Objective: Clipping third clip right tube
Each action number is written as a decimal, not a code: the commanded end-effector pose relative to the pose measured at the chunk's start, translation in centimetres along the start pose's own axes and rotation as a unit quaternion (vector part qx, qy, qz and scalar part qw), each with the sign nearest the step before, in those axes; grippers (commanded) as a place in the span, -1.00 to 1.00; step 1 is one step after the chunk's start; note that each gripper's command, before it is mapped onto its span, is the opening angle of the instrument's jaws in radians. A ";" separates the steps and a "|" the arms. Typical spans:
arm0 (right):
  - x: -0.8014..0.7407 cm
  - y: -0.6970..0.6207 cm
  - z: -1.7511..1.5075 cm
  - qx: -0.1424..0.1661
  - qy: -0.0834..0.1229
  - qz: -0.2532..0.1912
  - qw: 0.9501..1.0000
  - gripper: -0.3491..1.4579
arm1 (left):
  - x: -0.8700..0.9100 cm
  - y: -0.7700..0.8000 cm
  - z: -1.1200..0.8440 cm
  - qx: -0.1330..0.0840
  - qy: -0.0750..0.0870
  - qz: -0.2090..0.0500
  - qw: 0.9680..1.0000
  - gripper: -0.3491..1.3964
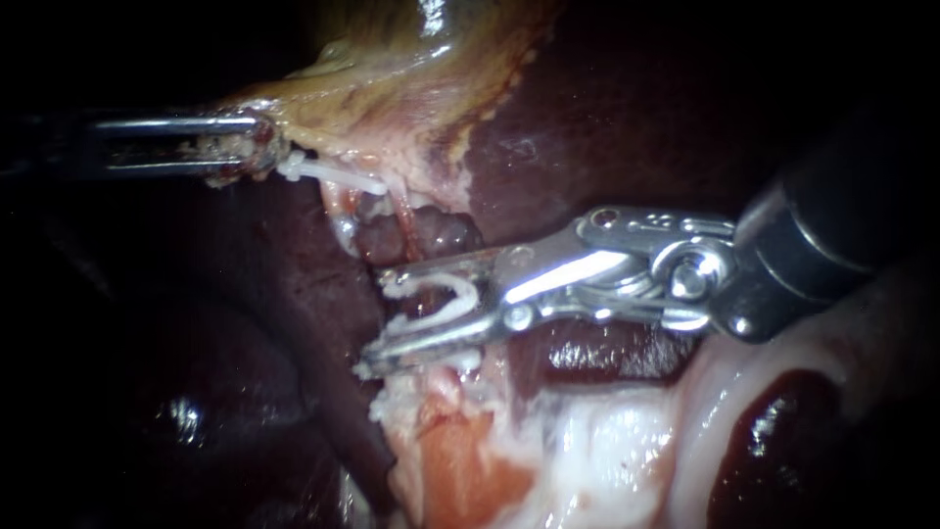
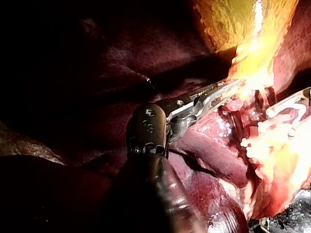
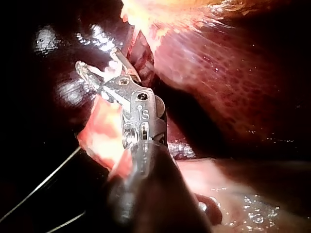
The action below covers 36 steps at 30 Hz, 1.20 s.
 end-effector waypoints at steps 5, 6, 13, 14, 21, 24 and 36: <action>-0.04 -0.01 -0.28 0.008 -0.003 0.000 1.000 -0.07 | 0.00 0.00 -0.01 -0.001 0.000 0.000 1.000 -1.00; -0.05 -0.01 -0.33 0.007 -0.002 0.000 1.000 -0.07 | 0.00 0.00 -0.02 -0.001 0.000 0.000 1.000 -1.00; -0.07 0.09 -0.50 0.000 0.002 0.002 1.000 -0.07 | 0.01 0.00 -0.02 -0.001 0.000 0.000 1.000 -1.00; -0.07 0.12 -0.49 -0.001 0.002 0.002 1.000 -0.07 | 0.01 0.00 -0.02 -0.001 0.000 0.000 1.000 -1.00; -0.12 0.31 -0.34 -0.006 0.004 0.010 1.000 -0.07 | 0.01 0.00 -0.02 -0.001 0.000 0.000 1.000 -1.00; -0.18 0.40 -0.21 -0.010 0.002 0.007 1.000 -0.07 | 0.01 0.00 -0.02 -0.001 0.000 0.000 1.000 -1.00; -0.28 0.62 0.18 -0.022 0.002 0.003 1.000 -0.06 | 0.01 0.00 -0.02 -0.001 0.000 0.000 1.000 -1.00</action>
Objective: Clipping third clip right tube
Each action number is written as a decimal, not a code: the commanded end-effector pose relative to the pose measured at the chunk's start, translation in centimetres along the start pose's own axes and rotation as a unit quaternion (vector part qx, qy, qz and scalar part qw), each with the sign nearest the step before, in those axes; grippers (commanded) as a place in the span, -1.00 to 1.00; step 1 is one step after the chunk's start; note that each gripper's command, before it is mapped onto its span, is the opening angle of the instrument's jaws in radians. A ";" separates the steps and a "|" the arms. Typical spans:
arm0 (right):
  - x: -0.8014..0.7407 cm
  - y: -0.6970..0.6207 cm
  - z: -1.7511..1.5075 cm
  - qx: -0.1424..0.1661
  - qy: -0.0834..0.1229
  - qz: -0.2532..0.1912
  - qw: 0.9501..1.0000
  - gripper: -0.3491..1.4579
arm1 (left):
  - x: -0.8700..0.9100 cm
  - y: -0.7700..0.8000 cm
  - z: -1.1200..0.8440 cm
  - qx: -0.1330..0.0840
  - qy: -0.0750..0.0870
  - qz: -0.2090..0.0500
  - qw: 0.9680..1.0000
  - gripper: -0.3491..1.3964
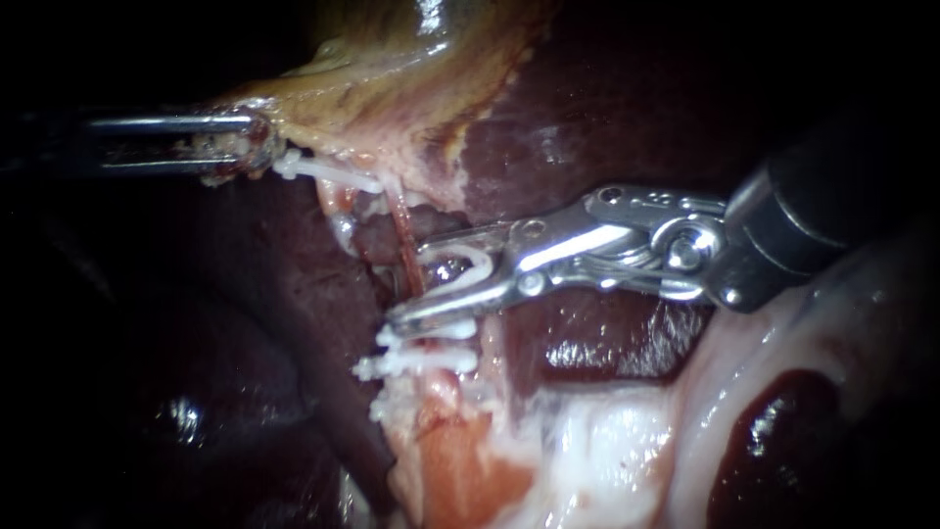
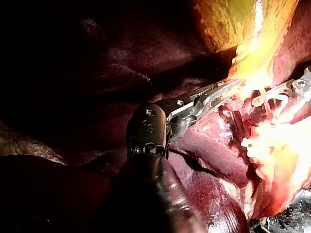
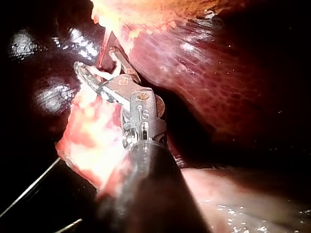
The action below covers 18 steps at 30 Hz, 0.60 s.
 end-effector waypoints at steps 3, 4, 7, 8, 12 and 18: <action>0.01 0.01 0.07 0.000 0.005 0.000 1.000 -0.06 | 0.00 0.00 0.01 0.000 0.000 0.000 1.000 -1.00; 0.02 0.01 0.09 0.001 0.008 0.000 1.000 -0.06 | 0.00 0.00 0.01 0.000 0.000 0.000 1.000 -1.00; 0.03 -0.02 0.12 0.003 0.012 0.000 1.000 -0.06 | 0.00 0.00 0.01 0.000 0.000 0.000 1.000 -1.00; 0.03 -0.03 0.13 0.004 0.013 0.000 1.000 -0.06 | 0.00 0.00 0.01 0.000 0.000 0.000 1.000 -1.00; 0.07 -0.09 0.18 0.008 0.021 0.001 1.000 -0.06 | 0.00 0.00 0.01 0.000 0.000 0.000 1.000 -1.00; 0.16 -0.21 0.26 0.016 0.037 0.002 0.999 -0.06 | 0.00 0.00 0.01 0.000 0.000 0.000 1.000 -1.00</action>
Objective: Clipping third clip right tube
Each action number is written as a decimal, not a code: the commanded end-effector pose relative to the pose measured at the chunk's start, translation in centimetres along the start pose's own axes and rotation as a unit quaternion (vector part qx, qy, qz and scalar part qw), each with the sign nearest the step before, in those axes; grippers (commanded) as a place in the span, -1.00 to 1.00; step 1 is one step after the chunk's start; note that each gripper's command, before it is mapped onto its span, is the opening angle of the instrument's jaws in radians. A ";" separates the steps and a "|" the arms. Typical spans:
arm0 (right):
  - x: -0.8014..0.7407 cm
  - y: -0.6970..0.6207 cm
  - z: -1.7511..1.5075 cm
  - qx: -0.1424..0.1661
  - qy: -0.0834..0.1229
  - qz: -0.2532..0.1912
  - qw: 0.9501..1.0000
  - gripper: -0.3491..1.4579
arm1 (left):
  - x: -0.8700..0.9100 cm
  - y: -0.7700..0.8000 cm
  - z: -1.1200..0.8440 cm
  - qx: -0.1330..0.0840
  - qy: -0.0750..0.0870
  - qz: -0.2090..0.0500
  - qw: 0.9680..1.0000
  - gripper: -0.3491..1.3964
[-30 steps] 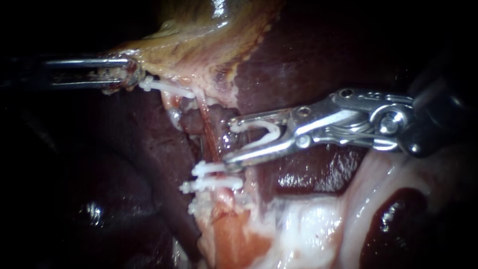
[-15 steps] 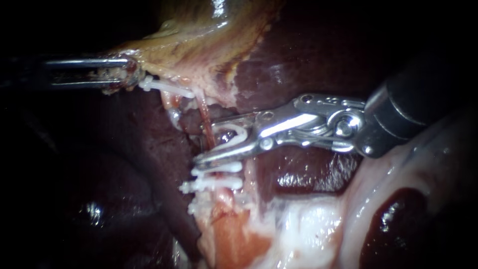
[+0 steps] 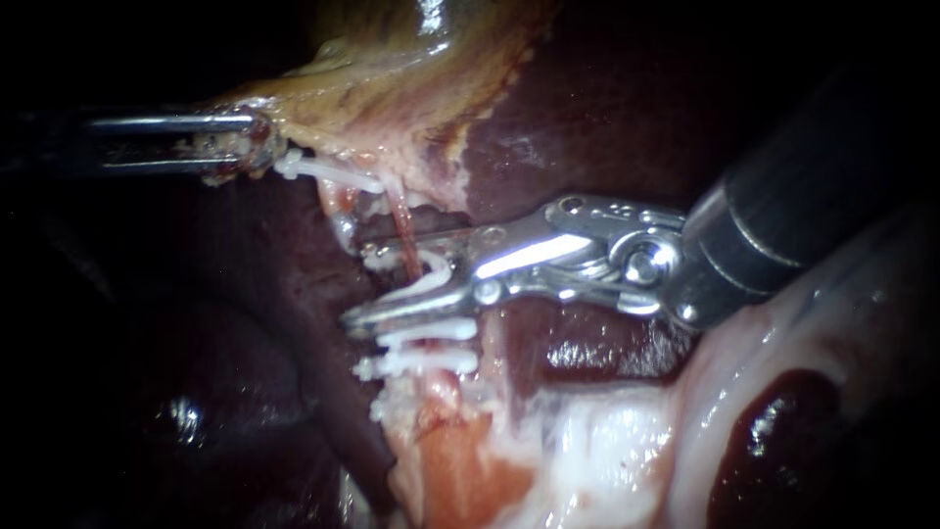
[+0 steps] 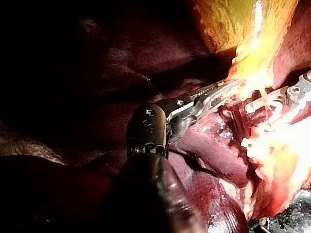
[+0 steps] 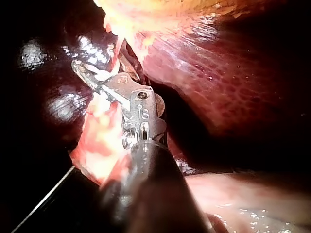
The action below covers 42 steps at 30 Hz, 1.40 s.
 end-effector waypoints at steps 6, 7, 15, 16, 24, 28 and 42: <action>0.03 -0.05 0.03 0.002 0.003 0.000 1.000 -0.06 | 0.00 0.00 0.00 0.000 0.000 0.000 1.000 -1.00; 0.03 -0.05 0.03 0.002 0.003 0.000 1.000 -0.06 | 0.00 0.00 0.00 0.000 0.000 0.000 1.000 -1.00; 0.09 -0.14 0.01 0.007 0.007 0.001 1.000 -0.06 | 0.00 0.00 0.00 0.000 0.000 0.000 1.000 -1.00; 0.12 -0.18 0.00 0.013 0.008 0.002 1.000 -0.06 | 0.00 0.00 0.00 0.000 0.000 0.000 1.000 -1.00; 0.48 -0.67 -0.04 0.062 0.032 0.008 0.998 -0.07 | 0.00 0.00 0.00 0.000 0.000 0.000 1.000 -1.00; 0.61 -0.75 -0.07 0.075 0.040 0.013 0.996 -0.08 | 0.00 0.00 0.00 0.000 0.000 0.000 1.000 -1.00; 0.61 -0.63 -0.14 0.079 0.040 0.037 0.995 -0.32 | 0.00 0.00 0.01 0.000 0.000 0.000 1.000 -1.00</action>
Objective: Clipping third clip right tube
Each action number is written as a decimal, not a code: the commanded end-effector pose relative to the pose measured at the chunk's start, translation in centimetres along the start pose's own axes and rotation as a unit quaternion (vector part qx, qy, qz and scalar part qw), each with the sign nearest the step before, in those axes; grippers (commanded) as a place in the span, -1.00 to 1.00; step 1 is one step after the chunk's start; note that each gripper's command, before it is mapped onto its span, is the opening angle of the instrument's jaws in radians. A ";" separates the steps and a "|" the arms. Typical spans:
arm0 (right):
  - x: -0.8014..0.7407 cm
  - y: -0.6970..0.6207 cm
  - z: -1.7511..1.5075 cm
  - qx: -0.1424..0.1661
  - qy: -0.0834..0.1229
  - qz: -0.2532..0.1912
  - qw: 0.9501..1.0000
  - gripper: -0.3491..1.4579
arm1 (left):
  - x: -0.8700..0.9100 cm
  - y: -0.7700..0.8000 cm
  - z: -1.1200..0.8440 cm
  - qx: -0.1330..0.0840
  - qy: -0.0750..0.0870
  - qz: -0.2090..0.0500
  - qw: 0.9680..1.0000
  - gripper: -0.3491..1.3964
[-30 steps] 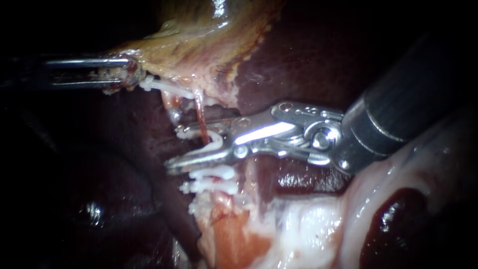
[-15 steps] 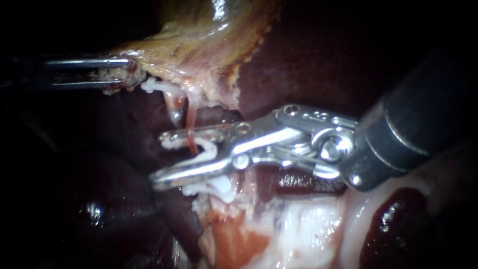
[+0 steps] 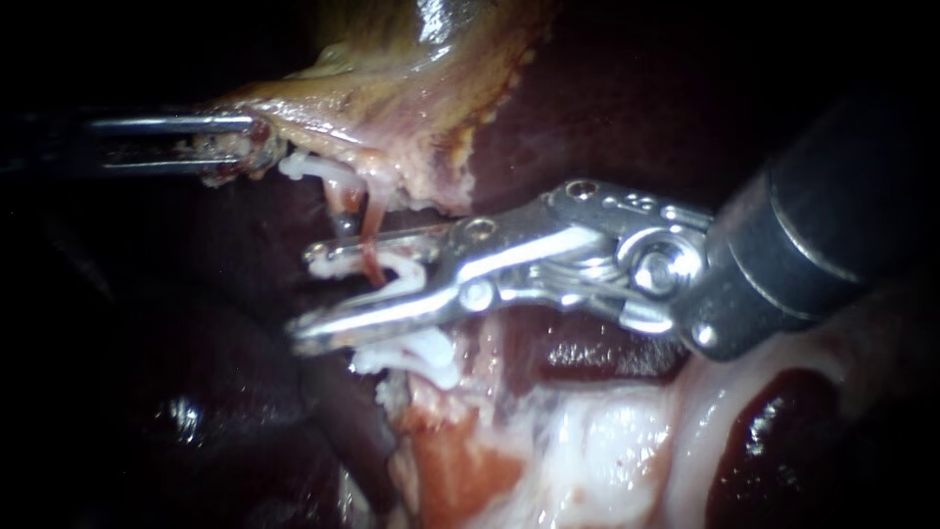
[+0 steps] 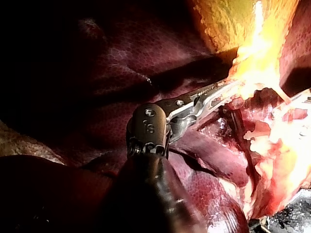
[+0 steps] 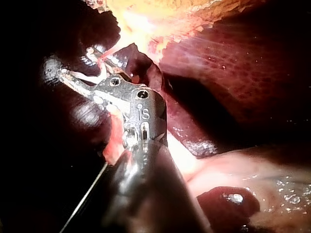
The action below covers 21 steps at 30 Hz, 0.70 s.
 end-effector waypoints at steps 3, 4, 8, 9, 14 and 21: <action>-0.01 0.03 -0.02 -0.002 -0.002 0.005 1.000 -0.45 | 0.00 0.00 0.00 0.000 0.000 0.000 1.000 -1.00; -0.01 0.05 -0.03 -0.002 -0.003 0.005 1.000 -0.52 | 0.00 0.00 0.00 0.000 0.000 0.000 1.000 -1.00; -0.02 0.07 -0.04 -0.005 -0.008 0.023 1.000 -0.75 | 0.00 0.00 0.00 0.000 0.000 0.000 1.000 -1.00; -0.02 0.07 -0.04 -0.006 -0.010 0.023 1.000 -0.78 | 0.00 0.00 0.01 0.000 0.000 0.000 1.000 -1.00; -0.03 0.07 -0.04 -0.008 -0.013 0.040 0.999 -1.00 | 0.00 0.00 0.00 0.000 0.000 0.000 1.000 -1.00; -0.04 0.07 -0.07 -0.016 -0.025 0.058 0.998 -1.00 | 0.00 0.00 0.01 0.000 0.000 0.000 1.000 -1.00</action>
